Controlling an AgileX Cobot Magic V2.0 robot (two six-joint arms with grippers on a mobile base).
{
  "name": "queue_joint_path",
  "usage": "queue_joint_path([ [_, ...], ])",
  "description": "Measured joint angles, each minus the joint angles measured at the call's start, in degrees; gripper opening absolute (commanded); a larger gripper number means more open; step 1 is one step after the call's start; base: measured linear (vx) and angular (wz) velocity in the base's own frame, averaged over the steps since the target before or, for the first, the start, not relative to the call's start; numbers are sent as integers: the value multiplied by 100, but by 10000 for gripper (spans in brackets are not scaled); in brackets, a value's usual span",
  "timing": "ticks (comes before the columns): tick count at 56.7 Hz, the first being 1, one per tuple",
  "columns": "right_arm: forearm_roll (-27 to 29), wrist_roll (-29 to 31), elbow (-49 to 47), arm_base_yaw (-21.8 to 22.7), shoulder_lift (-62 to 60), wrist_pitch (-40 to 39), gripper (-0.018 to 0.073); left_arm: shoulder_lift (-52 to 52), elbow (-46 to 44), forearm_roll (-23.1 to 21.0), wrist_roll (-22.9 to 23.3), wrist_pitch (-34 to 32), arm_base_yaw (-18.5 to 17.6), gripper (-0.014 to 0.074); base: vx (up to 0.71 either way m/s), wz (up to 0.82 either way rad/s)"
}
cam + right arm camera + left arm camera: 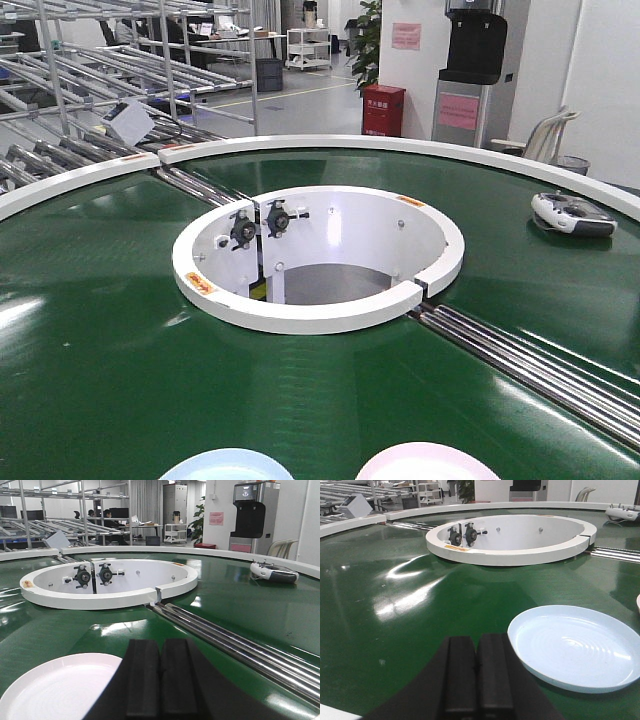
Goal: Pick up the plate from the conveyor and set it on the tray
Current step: 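Lower both grippers toward the blue and pink plates on the conveyor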
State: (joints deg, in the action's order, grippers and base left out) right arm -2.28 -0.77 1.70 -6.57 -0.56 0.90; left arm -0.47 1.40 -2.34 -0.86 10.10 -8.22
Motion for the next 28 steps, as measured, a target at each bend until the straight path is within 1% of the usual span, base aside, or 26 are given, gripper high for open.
queue_joint_path([
  [28, 0, 0, 0, 0, 0, 0, -9, 0, 0, 0, 0, 0, 0, 4, 0, 0],
])
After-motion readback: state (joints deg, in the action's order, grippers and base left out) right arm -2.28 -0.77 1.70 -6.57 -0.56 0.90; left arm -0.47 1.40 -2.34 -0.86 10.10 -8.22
